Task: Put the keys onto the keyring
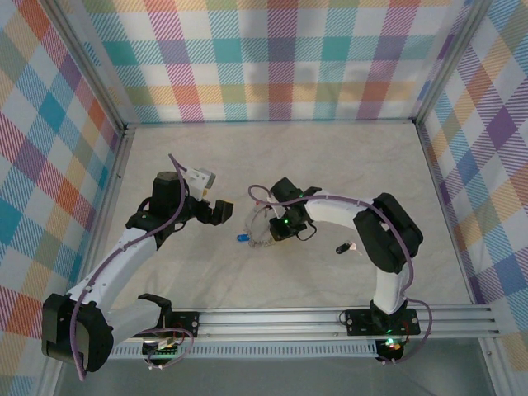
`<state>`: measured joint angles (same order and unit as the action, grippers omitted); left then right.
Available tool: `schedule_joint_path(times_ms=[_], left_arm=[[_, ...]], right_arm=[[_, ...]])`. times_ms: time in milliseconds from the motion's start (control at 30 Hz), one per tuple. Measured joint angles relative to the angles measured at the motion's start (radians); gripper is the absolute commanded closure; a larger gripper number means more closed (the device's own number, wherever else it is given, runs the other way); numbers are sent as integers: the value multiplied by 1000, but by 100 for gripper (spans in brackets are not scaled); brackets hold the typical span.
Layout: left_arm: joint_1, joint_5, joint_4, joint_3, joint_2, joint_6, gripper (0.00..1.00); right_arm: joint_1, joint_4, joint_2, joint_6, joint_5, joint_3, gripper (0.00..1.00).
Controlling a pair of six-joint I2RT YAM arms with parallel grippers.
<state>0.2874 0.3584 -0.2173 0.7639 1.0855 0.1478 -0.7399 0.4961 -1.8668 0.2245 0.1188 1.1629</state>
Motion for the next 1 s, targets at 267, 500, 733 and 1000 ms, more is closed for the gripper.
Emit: schedule_joint_path(times_ms=[267, 500, 733, 1000], left_arm=[[0, 0, -2, 0, 0, 3, 0], [0, 0, -2, 0, 0, 3, 0], [0, 0, -2, 0, 0, 3, 0], [3, 86, 10, 0, 2, 67, 0]], right_arm=[[-32, 67, -29, 27, -66, 59, 80], [-45, 89, -44, 52, -90, 81, 84], [-45, 92, -48, 75, -92, 85, 92], [-38, 93, -41, 78, -45, 85, 100]])
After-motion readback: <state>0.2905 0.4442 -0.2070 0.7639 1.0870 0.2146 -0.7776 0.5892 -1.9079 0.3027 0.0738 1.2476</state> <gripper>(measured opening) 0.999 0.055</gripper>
